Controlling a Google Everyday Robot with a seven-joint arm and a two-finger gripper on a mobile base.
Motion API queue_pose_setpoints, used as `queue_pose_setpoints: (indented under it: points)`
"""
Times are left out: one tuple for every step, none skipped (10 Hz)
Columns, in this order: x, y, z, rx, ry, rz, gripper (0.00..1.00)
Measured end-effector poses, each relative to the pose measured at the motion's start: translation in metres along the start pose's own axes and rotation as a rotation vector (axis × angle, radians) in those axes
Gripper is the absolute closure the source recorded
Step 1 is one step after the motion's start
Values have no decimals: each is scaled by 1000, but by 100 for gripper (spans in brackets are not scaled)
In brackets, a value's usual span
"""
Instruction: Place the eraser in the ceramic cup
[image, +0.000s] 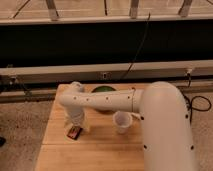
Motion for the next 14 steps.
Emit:
queue_pose_setpoints:
  points:
    - [-3,-2,-8,1,8,3,20]
    - [-5,-2,-19,2,20,9,20]
    - [-5,-2,-26,4,30,17,20]
    - [-4,-1,-27,3,35,21,20]
    - [-3,0,-22,2,33,21,20]
    - [-2,-1,-18,6,35,19,20]
    - [0,-2,-11,9,35,15,20]
    - [1,-3,-2,10,34,10,20]
    - [3,-3,5,9,36,6,20]
    - [5,-5,10,9,40,0,20]
    - [7,-7,19,3,43,-13,20]
    - [9,-10,25,-2,46,-24,20]
    - [11,-13,32,-7,47,-32,20]
    - [15,-13,37,-12,49,-34,20]
